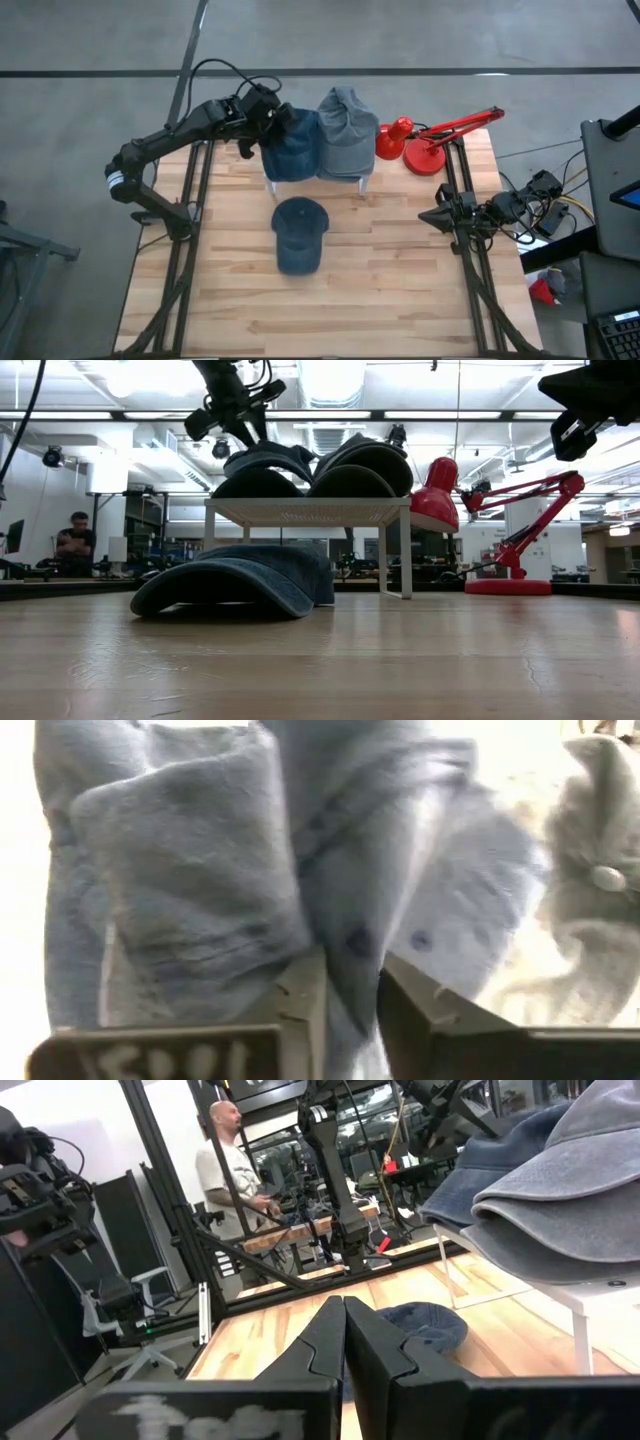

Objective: Pick & Place hat
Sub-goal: Put the blue cap on top of the blue cap on the shelf

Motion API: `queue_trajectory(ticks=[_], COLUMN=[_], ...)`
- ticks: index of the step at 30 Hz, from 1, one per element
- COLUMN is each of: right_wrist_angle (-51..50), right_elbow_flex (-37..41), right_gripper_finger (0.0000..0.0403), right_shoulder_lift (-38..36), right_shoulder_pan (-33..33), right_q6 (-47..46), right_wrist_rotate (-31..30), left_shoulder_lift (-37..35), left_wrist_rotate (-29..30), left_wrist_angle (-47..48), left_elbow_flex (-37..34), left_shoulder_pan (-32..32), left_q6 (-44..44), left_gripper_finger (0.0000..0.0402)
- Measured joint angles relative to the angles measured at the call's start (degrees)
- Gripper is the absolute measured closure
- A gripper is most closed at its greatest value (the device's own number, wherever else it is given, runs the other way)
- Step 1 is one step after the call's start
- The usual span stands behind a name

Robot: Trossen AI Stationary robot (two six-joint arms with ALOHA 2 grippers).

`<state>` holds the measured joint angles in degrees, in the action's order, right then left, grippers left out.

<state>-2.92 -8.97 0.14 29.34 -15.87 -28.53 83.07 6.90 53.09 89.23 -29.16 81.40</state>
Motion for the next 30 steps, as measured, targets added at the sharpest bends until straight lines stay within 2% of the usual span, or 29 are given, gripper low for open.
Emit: queue_trajectory(ticks=[6, 11, 23, 30], right_wrist_angle=[0.00, 0.00, 0.02, 0.02], right_elbow_flex=[0.00, 0.00, 0.00, 0.00], right_gripper_finger=[0.0394, 0.0394, 0.0394, 0.0394], right_shoulder_lift=[0.00, 0.00, 0.00, 0.00], right_shoulder_pan=[0.00, 0.00, 0.00, 0.00], right_q6=[0.00, 0.00, 0.00, 0.00], right_wrist_rotate=[0.00, 0.00, 0.00, 0.00], left_shoulder_lift=[-0.17, -0.94, -7.22, -10.25], left_wrist_rotate=[-1.75, -1.95, -1.95, -1.95], left_wrist_angle=[-2.62, -2.59, -2.56, -2.57], left_elbow_flex=[0.22, 1.80, 3.52, 3.52], left_shoulder_pan=[-0.22, -0.48, -0.13, 5.64], left_q6=[-1.98, -3.53, -5.30, -4.89], left_gripper_finger=[0.0260, 0.0226, 0.0221, 0.0220])
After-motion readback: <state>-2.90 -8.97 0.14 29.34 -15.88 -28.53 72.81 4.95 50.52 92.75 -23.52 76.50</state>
